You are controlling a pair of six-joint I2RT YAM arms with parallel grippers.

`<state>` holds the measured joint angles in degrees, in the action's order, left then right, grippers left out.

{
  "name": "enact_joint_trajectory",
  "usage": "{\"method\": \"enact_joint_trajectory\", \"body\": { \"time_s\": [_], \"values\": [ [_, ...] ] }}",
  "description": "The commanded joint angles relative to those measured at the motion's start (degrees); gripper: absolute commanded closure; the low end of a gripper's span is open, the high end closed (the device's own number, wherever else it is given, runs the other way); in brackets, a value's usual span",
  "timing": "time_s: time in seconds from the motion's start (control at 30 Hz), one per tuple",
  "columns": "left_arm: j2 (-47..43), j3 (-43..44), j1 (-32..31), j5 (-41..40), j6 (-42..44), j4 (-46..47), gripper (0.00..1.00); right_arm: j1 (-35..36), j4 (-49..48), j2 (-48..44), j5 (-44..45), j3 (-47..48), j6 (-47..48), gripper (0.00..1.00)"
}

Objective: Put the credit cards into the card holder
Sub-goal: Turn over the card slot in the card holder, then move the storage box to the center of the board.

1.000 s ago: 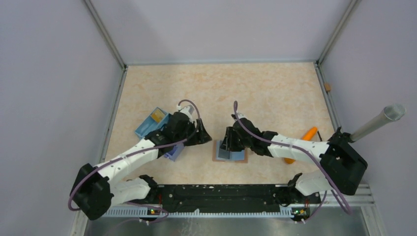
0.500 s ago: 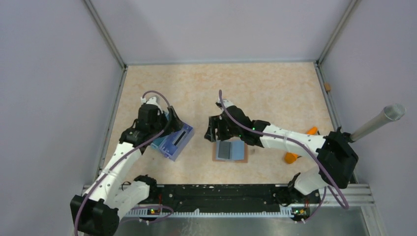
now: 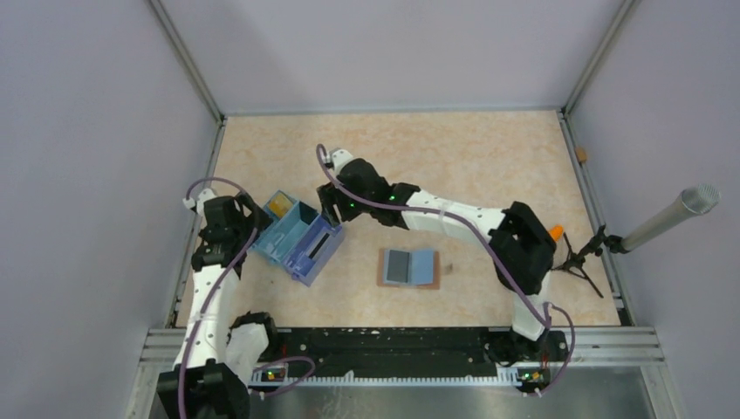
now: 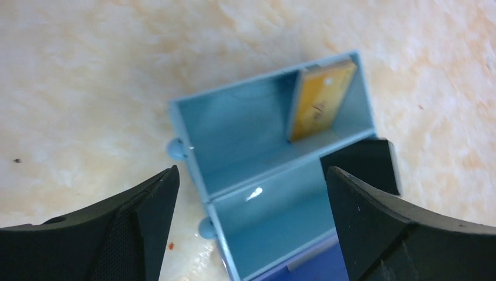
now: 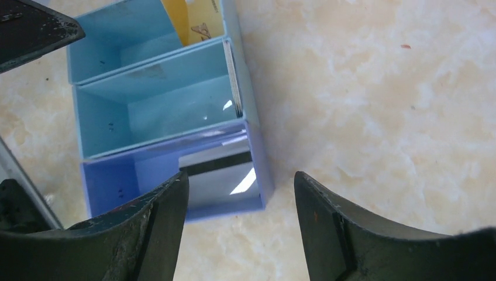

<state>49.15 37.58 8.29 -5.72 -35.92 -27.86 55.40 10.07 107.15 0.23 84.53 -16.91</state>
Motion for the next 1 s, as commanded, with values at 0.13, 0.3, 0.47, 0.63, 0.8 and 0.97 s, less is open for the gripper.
{"method": "enact_joint_trajectory", "body": {
  "time_s": [0.13, 0.3, 0.47, 0.63, 0.8, 0.97],
  "values": [
    [2.3, -3.6, 8.9, -3.5, -2.3, 9.4, 0.01, 3.2, 3.8, 13.0, 5.5, 17.2, 8.1, 0.34],
    [4.9, -4.7, 10.3, -2.5, -0.7, 11.7, 0.02, 3.6, 6.3, 20.5, 7.7, 25.6, 9.6, 0.35],
    [6.7, -6.1, 10.7, -1.2, -0.1, 13.8, 0.14, 4.1, 9.3, 27.0, 11.8, 33.1, 11.0, 0.36],
    [7.8, -6.6, 10.9, 0.4, -0.1, 14.7, 0.16, 4.4, 11.5, 30.4, 17.7, 37.8, 12.0, 0.39],
    [8.0, -6.8, 11.0, 1.3, 0.0, 15.2, 0.17, 4.7, 11.1, 29.5, 21.1, 38.2, 13.1, 0.4],
    [7.8, -6.6, 11.0, 1.8, 0.0, 15.2, 0.17, 5.1, 11.1, 28.4, 22.2, 38.6, 14.3, 0.4]
  ]
}}
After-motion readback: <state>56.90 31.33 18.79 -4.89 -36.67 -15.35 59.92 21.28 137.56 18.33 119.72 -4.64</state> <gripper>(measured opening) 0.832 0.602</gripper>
